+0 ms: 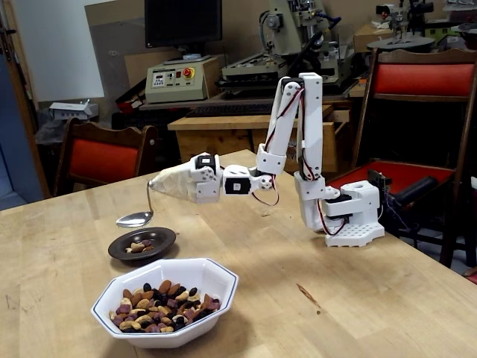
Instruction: Use spoon to take food
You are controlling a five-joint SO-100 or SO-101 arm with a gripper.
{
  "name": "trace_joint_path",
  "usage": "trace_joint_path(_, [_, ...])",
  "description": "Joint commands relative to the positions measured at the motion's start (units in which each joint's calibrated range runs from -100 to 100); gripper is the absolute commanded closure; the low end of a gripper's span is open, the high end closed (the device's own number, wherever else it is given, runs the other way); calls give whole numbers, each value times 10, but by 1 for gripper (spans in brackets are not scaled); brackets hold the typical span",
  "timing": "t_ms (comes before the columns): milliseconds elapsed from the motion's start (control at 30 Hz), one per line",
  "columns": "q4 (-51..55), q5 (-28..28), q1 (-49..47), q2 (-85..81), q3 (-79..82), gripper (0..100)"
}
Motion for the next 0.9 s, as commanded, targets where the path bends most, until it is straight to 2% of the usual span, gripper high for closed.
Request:
trace_joint_path(0, [74, -14, -5, -81, -4, 96])
trace_joint_path(333, [344, -42, -7, -312, -5, 96])
trace_joint_path(867, [717, -44, -99, -668, -3, 96])
